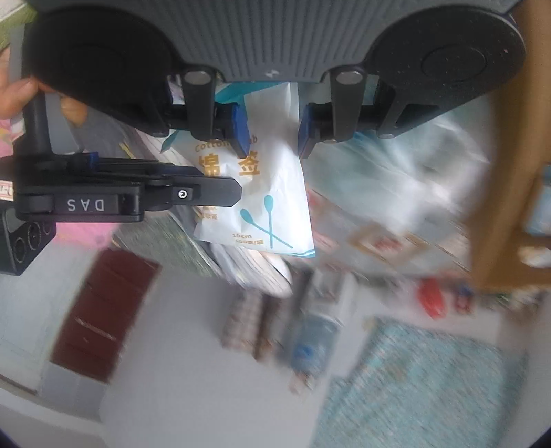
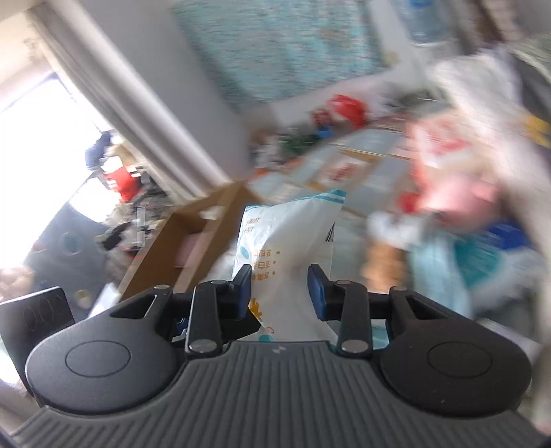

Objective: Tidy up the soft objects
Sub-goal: 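Carry the cotton swab bag into the cardboard box and open the right tool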

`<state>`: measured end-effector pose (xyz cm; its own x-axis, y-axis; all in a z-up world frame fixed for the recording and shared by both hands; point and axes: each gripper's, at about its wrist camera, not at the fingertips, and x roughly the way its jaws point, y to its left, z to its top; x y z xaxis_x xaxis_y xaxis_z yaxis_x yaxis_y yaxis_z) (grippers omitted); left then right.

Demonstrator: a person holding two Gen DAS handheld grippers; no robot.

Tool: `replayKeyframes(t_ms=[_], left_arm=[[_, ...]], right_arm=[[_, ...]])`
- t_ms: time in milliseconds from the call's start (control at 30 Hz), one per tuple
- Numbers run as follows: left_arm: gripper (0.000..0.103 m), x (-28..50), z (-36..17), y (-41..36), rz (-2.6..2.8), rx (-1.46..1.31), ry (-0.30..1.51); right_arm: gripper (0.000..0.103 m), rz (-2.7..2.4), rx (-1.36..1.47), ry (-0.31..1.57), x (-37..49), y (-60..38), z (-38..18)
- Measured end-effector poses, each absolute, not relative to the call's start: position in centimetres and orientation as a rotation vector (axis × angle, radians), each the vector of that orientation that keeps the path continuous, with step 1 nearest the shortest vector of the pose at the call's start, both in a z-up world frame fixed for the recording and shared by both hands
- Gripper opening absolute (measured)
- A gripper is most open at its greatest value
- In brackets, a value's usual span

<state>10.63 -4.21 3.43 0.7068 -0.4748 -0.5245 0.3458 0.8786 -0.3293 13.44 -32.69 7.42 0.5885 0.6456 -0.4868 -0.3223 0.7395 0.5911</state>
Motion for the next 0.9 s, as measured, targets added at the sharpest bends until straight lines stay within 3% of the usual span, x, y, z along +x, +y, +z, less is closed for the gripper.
replayKeyframes(t_ms=[133,333,567,900], left_arm=[[0.031,10.5,6.0,1.2,-0.341,-0.215,0.612],[0.034,15.1,7.3,9.8,-0.187,-0.247,0.737],[0.037,22.8,4.7,17.9,-0.078,-0.378,0.88],[0.039,31.3,-1.1,19.8,0.005,-0.38,1.052]], right_arm=[[0.034,0.725,0.514,0.768,16.5,-26.8,8.8],[0.034,0.829,0.516,0.852,22.2,-15.7,8.8],[0.034,0.767,0.54,0.954,28.8,-6.5,5.6],[0.041,0.693,0.465,0.841,32.9,-5.2,5.0]])
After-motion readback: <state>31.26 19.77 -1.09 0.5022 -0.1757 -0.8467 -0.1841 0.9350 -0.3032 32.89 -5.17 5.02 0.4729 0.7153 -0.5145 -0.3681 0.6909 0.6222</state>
